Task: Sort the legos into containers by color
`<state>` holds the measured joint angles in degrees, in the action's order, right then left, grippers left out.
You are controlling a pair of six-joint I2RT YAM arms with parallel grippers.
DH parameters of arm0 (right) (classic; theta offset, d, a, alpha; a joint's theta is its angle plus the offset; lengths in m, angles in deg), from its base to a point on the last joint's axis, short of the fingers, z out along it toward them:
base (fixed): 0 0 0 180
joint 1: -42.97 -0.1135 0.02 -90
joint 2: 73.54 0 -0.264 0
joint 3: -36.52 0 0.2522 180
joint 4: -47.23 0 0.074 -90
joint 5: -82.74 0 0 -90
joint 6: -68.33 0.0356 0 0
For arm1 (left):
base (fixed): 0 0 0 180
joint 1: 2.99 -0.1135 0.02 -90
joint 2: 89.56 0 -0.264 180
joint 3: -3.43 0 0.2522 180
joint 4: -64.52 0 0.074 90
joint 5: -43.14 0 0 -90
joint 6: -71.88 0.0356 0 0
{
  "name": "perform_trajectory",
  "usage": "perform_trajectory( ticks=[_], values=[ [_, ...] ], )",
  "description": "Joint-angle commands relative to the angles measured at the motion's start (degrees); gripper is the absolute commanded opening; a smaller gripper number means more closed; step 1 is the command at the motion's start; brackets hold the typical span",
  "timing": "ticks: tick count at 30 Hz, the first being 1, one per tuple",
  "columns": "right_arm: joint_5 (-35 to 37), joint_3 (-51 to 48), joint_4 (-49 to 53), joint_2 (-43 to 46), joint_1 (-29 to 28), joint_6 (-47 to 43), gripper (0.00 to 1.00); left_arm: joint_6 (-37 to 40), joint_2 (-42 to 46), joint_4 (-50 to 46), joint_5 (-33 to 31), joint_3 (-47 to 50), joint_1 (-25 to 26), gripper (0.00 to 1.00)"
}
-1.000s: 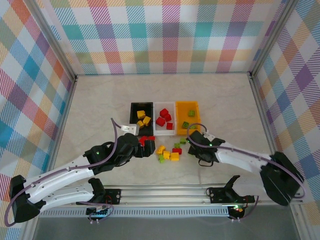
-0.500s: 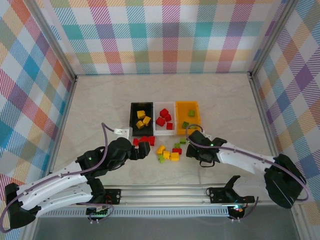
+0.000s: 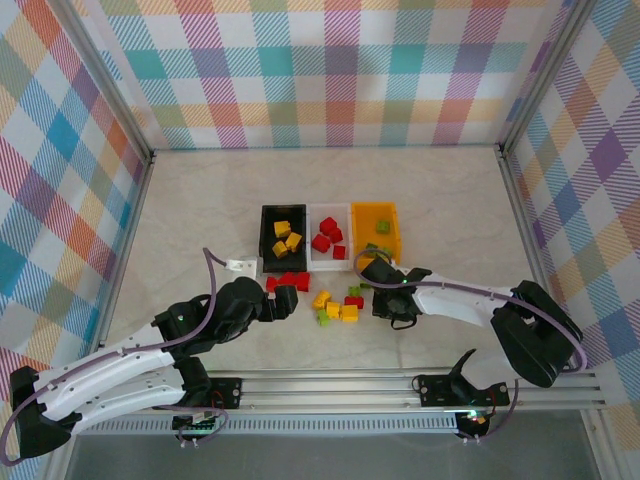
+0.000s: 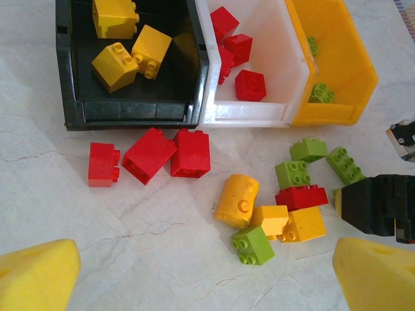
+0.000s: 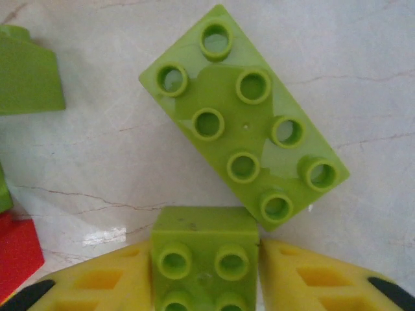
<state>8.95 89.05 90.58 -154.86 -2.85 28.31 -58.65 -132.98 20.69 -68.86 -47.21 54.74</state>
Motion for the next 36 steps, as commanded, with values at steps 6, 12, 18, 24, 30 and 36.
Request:
perform_trajectory(
  ticks=[6,12,18,24,30,36],
  values=[
    [-0.49,3.23,0.93,9.65,-1.26,-3.12,0.33,0.46,0.30,-1.49,-0.59,0.41,0.45,1.00],
    [-1.96,14.19,1.02,6.60,4.77,-8.56,0.33,-0.19,2.00,-3.55,-1.38,0.96,0.48,1.00],
    [-4.07,27.17,0.83,-8.95,12.20,-11.30,0.34,-1.30,3.46,-6.14,-1.38,1.19,0.45,1.00],
    [-5.22,37.20,2.34,-16.78,13.83,-15.69,0.63,-2.39,7.19,-7.07,-1.62,2.97,0.45,1.00],
    [-4.99,31.57,1.83,-8.94,13.79,-15.08,0.74,-2.69,9.08,-6.94,-2.05,4.10,0.45,1.00],
    [-6.16,15.82,0.31,4.16,13.48,-11.54,0.75,-2.49,8.62,-5.84,-2.37,5.02,0.45,1.00]
  ],
)
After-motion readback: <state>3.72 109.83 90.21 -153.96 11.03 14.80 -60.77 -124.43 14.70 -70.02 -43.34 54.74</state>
